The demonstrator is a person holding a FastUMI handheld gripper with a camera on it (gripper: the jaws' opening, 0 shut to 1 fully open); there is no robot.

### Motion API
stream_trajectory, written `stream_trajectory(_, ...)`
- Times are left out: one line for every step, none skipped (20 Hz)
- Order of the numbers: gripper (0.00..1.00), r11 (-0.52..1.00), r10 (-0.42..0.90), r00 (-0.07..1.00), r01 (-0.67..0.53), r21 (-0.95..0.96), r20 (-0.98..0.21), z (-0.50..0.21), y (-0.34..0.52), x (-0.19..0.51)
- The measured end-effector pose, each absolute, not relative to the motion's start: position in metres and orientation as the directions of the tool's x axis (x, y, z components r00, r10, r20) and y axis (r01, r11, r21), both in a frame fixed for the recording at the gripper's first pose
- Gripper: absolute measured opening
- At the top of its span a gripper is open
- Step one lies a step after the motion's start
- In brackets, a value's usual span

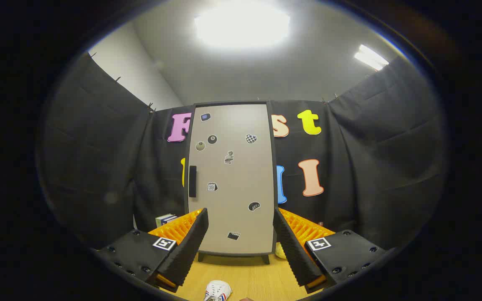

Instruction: Open the shoe cabinet door, grab the shoes and put them into the shoe cabinet, then close the shoe cabinet door.

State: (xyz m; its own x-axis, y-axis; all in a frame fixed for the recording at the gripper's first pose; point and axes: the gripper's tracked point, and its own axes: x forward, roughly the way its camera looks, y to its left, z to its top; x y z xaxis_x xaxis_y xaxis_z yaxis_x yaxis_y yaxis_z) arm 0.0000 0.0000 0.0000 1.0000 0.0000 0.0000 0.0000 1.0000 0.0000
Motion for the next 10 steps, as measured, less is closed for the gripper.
stream_trajectory(0.98,1.0,-0.002,1.0,0.002,-0.001,-0.003,-0.001,0.0,0.0)
stream_trajectory(0.98,1.0,-0.005,1.0,0.005,-0.001,-0.009,-0.004,-0.002,-0.001)
stream_trajectory(0.98,1.0,-0.005,1.0,0.005,0.001,-0.014,-0.006,-0.001,-0.001)
stream_trajectory(0.98,1.0,-0.007,1.0,0.007,0.003,-0.017,-0.007,-0.003,-0.001)
stream_trajectory(0.98,1.0,-0.012,1.0,0.012,0.005,-0.018,-0.007,-0.004,0.0)
stream_trajectory(0.98,1.0,-0.018,1.0,0.018,0.008,-0.018,-0.008,-0.006,-0.001)
stream_trajectory(0.98,1.0,-0.025,1.0,0.025,0.01,-0.019,-0.008,-0.008,-0.001)
stream_trajectory(0.98,0.999,-0.03,0.999,0.03,0.01,-0.02,-0.01,-0.008,-0.002)
stream_trajectory(0.98,0.999,-0.033,0.999,0.034,0.009,-0.022,-0.011,-0.008,-0.002)
stream_trajectory(0.98,0.999,-0.036,0.999,0.036,0.01,-0.026,-0.012,-0.008,-0.001)
